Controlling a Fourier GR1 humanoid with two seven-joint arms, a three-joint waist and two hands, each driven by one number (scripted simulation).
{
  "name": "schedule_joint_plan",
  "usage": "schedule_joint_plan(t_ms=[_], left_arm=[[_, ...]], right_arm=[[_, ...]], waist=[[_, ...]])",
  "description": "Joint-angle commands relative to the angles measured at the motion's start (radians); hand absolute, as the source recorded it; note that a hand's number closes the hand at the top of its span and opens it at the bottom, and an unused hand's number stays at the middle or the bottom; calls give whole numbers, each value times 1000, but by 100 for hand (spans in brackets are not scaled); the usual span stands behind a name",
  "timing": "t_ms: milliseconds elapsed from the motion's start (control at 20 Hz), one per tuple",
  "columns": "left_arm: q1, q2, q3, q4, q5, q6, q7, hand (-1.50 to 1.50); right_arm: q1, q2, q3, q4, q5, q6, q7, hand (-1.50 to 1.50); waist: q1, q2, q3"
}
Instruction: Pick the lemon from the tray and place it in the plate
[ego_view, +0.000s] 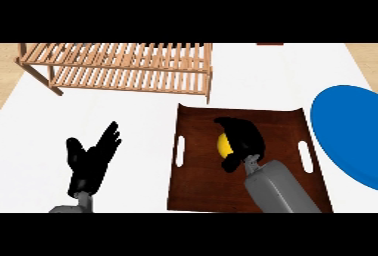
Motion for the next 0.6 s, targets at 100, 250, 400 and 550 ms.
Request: schedule_joint_plan(t_ms=[100, 250, 400, 550], left_arm=[[-32, -26, -3, 4, -12, 18, 34, 0], [14, -8, 9, -86, 16, -12, 83, 0], [87, -12, 2, -7, -21, -32, -72, 0], [-6, 23, 53, 29, 15, -61, -26, 0]], right_arm=[[-35, -20, 9, 141, 86, -41, -132, 150], [-43, -38, -58, 84, 93, -7, -148, 150], [63, -46, -10, 7, 142, -58, -164, 150], [45, -19, -6, -20, 179, -138, -176, 150]], waist=[[1, 1, 0], [0, -1, 0], [-2, -1, 0], [-5, -1, 0]])
